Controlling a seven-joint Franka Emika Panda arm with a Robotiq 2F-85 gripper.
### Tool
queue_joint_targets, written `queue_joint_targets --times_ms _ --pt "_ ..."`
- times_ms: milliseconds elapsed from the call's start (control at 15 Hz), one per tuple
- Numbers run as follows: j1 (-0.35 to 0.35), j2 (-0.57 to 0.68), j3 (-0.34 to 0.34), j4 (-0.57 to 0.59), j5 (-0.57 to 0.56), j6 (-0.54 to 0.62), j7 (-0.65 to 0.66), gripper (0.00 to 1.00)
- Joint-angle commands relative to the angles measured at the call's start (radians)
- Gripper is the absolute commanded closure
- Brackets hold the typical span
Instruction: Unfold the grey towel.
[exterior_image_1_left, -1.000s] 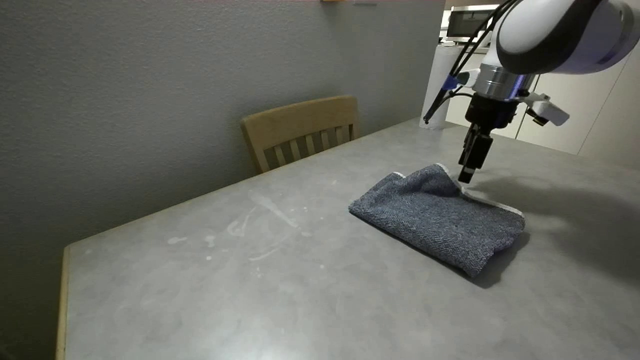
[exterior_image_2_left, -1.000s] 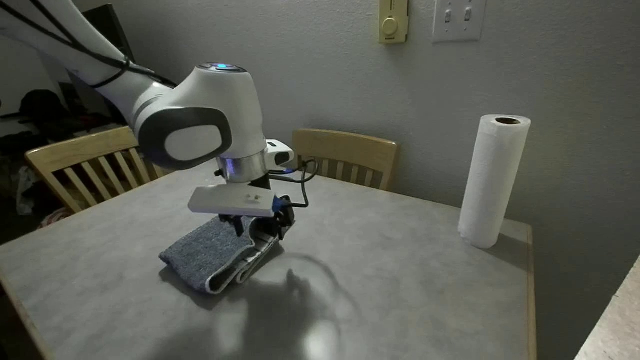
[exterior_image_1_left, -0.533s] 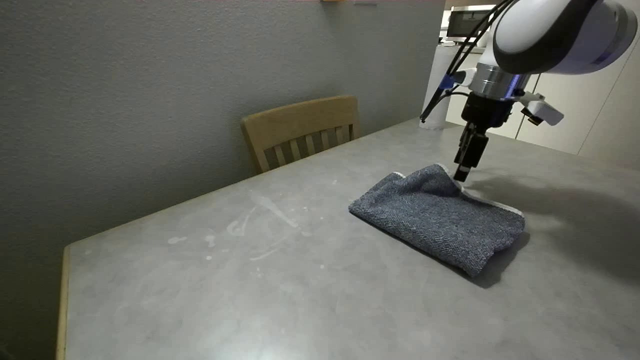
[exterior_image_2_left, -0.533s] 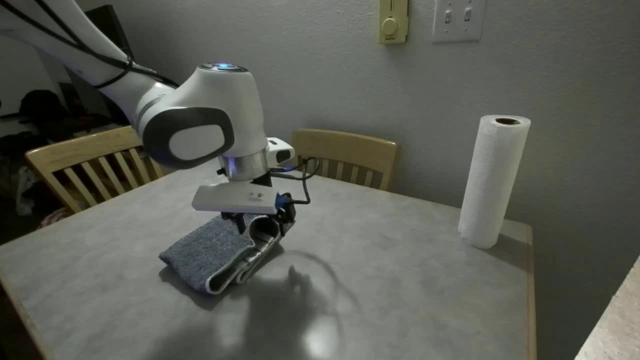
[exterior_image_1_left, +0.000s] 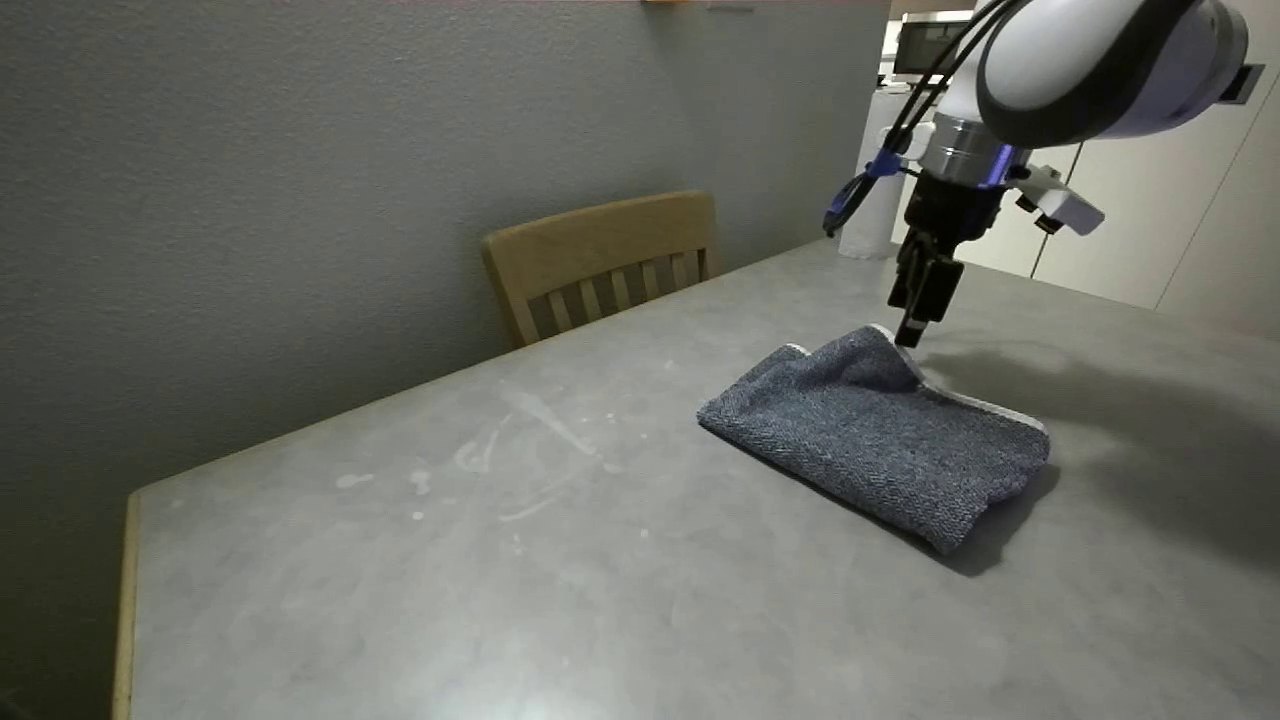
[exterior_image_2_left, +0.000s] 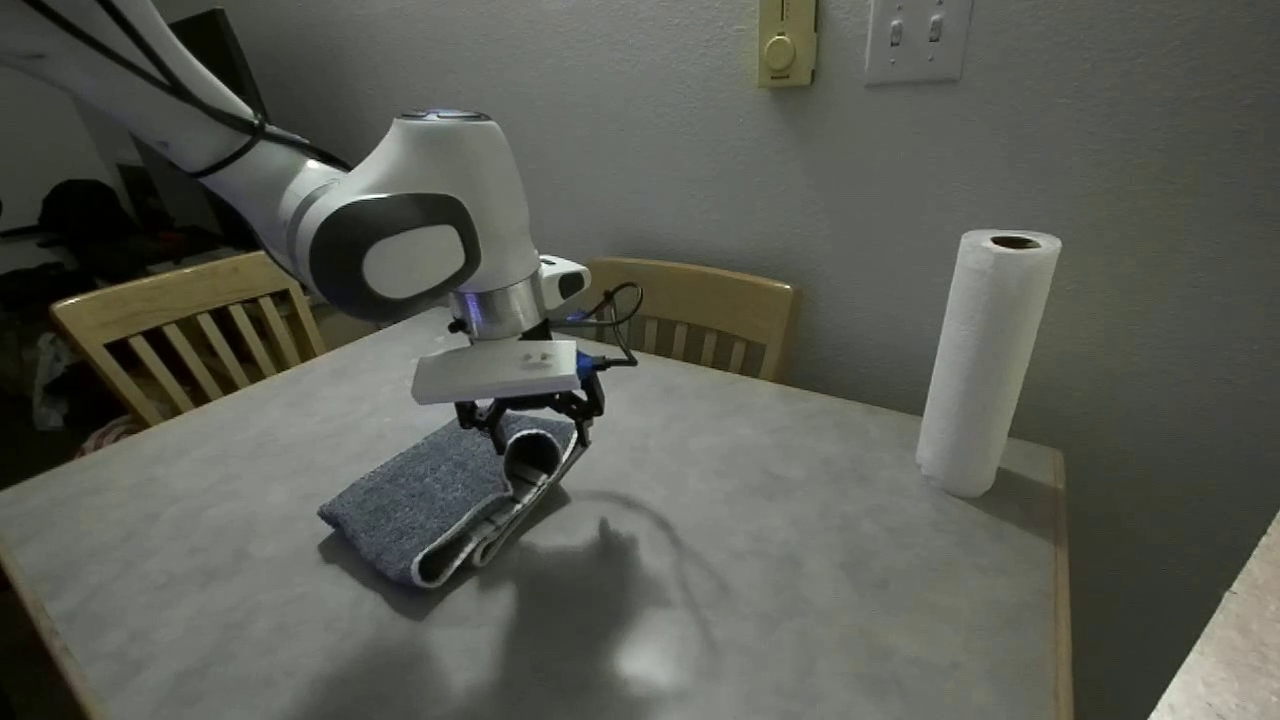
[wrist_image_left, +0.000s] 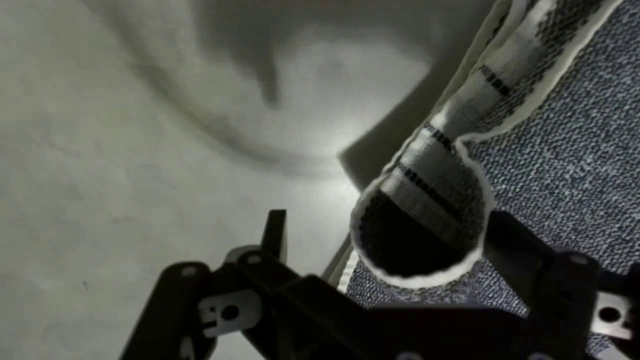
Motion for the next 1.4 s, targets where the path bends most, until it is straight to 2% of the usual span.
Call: queue_joint_targets --times_ms 0,667,933,1133,1333 --pt "-0.058 0.064 0.065 0.073 0.011 0.031 -0.093 0.0" --pt "-0.217 0.182 0.23 0.179 0.134 0.057 -0.329 0.0" --pt "-0.288 0.212 0.301 0.208 0.236 -0.01 -0.427 0.0" --pt "-0.297 0.196 0.299 0.21 0.286 -0.113 -0.434 0.0" --pt "-0.264 0.155 0.242 0.212 0.306 -0.27 -0.374 0.0"
